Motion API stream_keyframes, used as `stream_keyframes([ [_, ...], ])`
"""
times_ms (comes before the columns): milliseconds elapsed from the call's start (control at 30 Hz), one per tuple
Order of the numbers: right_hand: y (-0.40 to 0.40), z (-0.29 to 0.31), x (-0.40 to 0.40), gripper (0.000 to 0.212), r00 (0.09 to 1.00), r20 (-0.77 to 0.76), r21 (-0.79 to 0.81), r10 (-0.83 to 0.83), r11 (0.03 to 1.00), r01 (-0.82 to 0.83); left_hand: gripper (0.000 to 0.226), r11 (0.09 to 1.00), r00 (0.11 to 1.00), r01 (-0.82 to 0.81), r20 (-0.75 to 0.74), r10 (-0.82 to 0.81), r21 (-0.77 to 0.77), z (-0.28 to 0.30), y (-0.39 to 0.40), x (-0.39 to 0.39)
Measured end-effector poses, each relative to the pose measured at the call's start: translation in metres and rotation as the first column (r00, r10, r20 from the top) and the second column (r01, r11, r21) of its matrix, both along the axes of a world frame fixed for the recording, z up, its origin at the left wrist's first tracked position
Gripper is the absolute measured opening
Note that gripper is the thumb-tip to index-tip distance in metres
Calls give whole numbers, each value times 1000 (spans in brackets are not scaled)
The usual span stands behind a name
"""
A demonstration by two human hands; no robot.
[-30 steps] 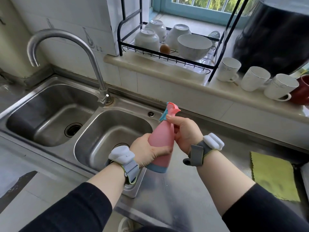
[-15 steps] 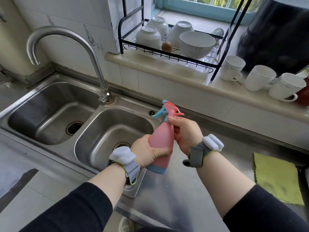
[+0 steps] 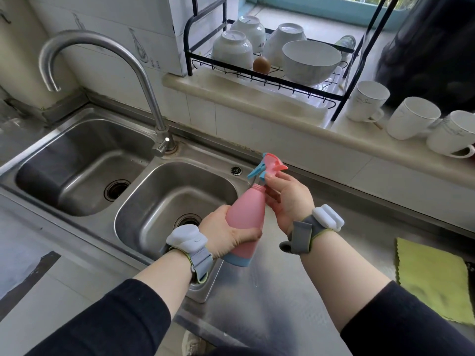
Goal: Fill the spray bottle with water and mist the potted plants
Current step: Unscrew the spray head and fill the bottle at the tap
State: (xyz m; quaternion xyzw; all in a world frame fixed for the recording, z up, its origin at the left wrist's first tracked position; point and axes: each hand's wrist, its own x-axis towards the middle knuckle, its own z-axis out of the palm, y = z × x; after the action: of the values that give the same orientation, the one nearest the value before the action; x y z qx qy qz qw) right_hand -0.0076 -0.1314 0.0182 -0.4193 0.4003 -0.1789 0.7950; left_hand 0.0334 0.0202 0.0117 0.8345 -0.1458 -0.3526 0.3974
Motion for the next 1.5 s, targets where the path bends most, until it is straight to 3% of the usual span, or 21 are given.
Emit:
stream_keyframes([
  [200,-25,-15,18,25,983,14,126,-185,975,181,79,995,994,-96,-58,98,29,-22,14,3],
  [267,-31,-21,21,16,976,-8,172,-217,961,215,81,988,987,-149,-54,151,45,-28,20,4],
  [367,-33,-34,18,3,969,-42,242,-244,938,247,83,966,968,-247,-31,250,81,-34,29,5],
  [600,-21,-88,8,11,960,-200,281,-197,927,248,96,898,908,-416,11,419,145,-46,53,4],
  [867,-4,-124,3,8,959,-262,303,-112,933,192,91,889,886,-451,-74,457,82,-48,56,-12],
  [1100,7,-121,-6,41,947,-309,350,-85,916,196,90,893,888,-449,-93,450,25,-46,58,-21],
  [1500,53,-88,-13,55,927,-367,365,-75,905,217,89,933,929,-358,-113,353,-28,-39,93,-9],
])
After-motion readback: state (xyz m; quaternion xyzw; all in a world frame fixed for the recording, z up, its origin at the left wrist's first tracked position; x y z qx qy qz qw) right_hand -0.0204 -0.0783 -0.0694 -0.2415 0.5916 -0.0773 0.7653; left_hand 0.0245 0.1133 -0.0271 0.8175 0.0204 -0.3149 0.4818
